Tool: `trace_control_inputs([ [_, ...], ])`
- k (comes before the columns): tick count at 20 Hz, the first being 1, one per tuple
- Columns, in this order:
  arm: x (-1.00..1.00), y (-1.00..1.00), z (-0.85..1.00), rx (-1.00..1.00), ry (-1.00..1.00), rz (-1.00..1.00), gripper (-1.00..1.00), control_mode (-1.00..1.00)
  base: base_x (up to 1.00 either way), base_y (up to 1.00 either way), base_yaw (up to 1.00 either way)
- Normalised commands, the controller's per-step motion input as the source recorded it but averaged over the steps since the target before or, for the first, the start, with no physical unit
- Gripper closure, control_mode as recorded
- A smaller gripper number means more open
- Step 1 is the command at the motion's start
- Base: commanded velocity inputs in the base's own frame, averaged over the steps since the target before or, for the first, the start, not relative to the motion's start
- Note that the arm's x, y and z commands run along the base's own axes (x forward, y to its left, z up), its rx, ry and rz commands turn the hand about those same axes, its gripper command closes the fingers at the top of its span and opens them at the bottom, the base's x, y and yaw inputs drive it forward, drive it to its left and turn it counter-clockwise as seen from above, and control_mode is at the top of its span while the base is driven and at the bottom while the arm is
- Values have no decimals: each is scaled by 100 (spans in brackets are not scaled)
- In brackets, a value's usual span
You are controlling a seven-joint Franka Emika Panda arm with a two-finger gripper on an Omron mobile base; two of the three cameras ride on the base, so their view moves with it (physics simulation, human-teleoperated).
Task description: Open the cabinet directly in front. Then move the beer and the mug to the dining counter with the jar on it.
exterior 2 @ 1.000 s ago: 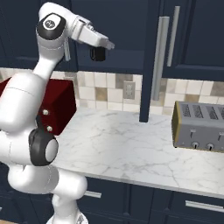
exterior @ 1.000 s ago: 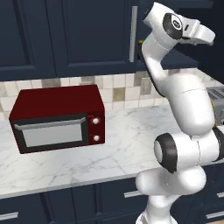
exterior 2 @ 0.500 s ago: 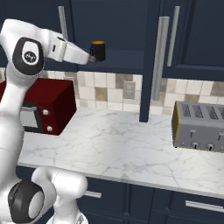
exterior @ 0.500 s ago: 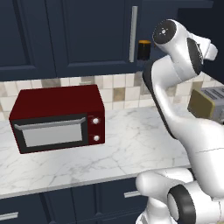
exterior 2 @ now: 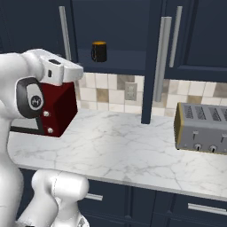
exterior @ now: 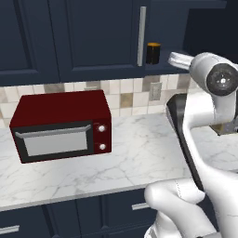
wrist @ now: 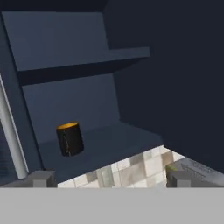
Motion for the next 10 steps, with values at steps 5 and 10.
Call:
trace_control_inputs([
  [5,-12,14,0,0,-11,16,-100,-100,0,0,0],
  [10,-17,17,0,-2,-15,31,-100,-100,0,0,0],
])
